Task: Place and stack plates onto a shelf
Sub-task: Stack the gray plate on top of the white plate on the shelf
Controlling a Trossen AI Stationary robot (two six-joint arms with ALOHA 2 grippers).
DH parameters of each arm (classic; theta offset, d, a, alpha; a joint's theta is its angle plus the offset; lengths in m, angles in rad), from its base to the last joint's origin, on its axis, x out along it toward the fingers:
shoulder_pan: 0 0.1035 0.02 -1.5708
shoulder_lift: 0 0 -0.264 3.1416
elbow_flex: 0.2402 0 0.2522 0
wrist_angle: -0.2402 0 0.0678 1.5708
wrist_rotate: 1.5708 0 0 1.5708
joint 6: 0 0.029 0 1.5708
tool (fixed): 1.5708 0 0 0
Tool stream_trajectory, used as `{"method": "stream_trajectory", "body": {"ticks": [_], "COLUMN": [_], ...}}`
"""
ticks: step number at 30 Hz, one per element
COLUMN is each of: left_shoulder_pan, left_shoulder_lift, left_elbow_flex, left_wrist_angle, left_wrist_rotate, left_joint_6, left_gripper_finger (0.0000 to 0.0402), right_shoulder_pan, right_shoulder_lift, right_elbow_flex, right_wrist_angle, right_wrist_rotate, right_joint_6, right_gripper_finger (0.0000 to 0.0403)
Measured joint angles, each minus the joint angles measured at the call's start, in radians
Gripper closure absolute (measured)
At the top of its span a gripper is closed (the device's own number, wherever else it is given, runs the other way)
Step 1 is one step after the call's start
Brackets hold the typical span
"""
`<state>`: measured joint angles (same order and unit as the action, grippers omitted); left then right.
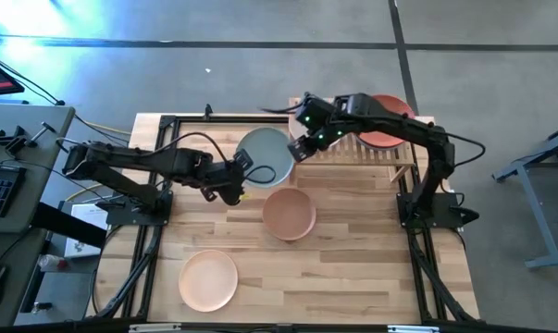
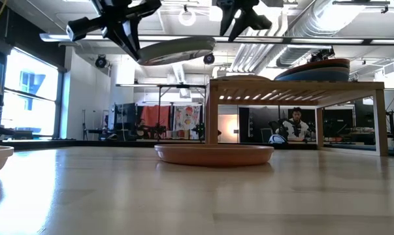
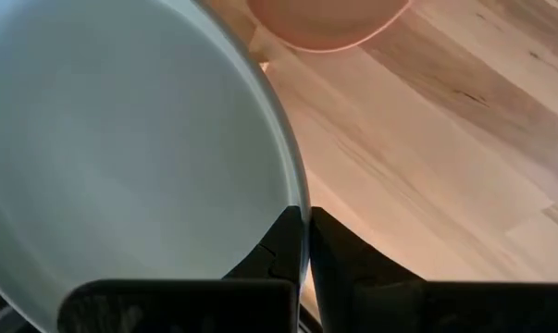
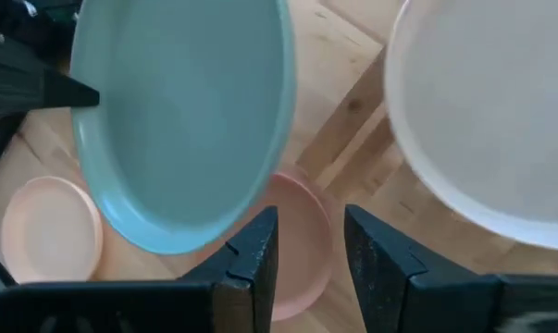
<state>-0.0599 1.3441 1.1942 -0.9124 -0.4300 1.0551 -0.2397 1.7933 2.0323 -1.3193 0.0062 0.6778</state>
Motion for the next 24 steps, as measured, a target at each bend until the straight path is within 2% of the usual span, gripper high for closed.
{"method": "stream_trajectory", "body": {"ticks": [12,24], "left_shoulder_pan": [-0.073,-0.087], "left_shoulder_lift": [0.017,0.019], "left_elbow_flex": [0.001,0.001], "left_wrist_angle": [-0.025,-0.001], "left_wrist_rotate": [-0.002,-0.080], "left_joint_6": [0.016,0.004], "left_gripper_finger": [0.0401,0.0401], "right_shoulder_pan": [0.073,0.090], "right_shoulder_lift": [0.021,0.039], "right_elbow_flex": [0.000,0.000], "right_wrist_angle": [0.021,0.026], "right_wrist_rotate": [0.091,0.094], "right_joint_6": [0.108,0.134], "right_gripper_finger": [0.0300,0.0300]}}
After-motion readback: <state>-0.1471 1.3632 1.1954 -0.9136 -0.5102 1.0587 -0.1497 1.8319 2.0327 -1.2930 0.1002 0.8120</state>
